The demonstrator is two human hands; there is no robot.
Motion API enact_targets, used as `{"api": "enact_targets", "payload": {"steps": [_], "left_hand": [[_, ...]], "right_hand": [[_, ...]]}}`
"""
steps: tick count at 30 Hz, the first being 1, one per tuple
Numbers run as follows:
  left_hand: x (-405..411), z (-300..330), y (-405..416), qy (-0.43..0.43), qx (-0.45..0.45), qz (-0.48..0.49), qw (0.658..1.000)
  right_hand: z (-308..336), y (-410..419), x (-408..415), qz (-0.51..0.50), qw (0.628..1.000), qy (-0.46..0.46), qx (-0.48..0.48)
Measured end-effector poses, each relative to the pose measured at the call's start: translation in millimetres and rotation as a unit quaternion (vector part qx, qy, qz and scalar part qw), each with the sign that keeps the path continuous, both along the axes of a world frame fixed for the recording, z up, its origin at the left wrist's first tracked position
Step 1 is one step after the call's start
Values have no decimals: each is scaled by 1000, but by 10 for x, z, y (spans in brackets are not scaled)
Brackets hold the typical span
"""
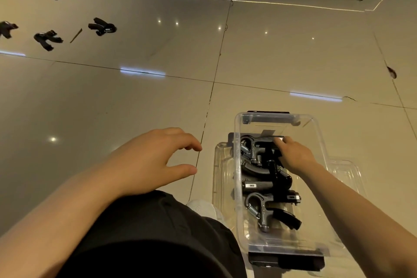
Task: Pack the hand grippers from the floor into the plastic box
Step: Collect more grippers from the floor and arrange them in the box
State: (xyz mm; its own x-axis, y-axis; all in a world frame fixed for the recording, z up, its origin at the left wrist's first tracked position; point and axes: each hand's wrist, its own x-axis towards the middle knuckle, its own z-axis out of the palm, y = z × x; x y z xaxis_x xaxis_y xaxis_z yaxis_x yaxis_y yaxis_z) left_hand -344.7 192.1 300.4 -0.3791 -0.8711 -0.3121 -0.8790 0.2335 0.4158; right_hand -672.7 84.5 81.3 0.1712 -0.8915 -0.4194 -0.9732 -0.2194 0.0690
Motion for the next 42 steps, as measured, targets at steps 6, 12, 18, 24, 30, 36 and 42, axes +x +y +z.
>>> {"api": "enact_targets", "payload": {"steps": [6,12,18,24,30,36,42], "left_hand": [[-336,142,61,-25,-44,-8,999],[-1280,-655,-8,-25,-46,55,997],[-1210,-1308,143,-177,53,-5,983],[-1412,-1464,117,-173,80,-43,981],[-1264,-1446,57,-155,86,-90,980],[-1195,-1409,38,-200,53,-97,974],[-1222,-1433,11,-216,61,-99,969]], "right_hand": [[-62,78,35,-34,999,-33,-8],[-98,100,11,6,1000,-12,-5],[-74,108,-90,62,996,47,-38],[-53,155,-158,94,983,146,-65],[-35,139,-189,122,980,144,-59],[-21,136,-148,102,985,131,-55],[5,106,-140,112,986,109,-50]]}}
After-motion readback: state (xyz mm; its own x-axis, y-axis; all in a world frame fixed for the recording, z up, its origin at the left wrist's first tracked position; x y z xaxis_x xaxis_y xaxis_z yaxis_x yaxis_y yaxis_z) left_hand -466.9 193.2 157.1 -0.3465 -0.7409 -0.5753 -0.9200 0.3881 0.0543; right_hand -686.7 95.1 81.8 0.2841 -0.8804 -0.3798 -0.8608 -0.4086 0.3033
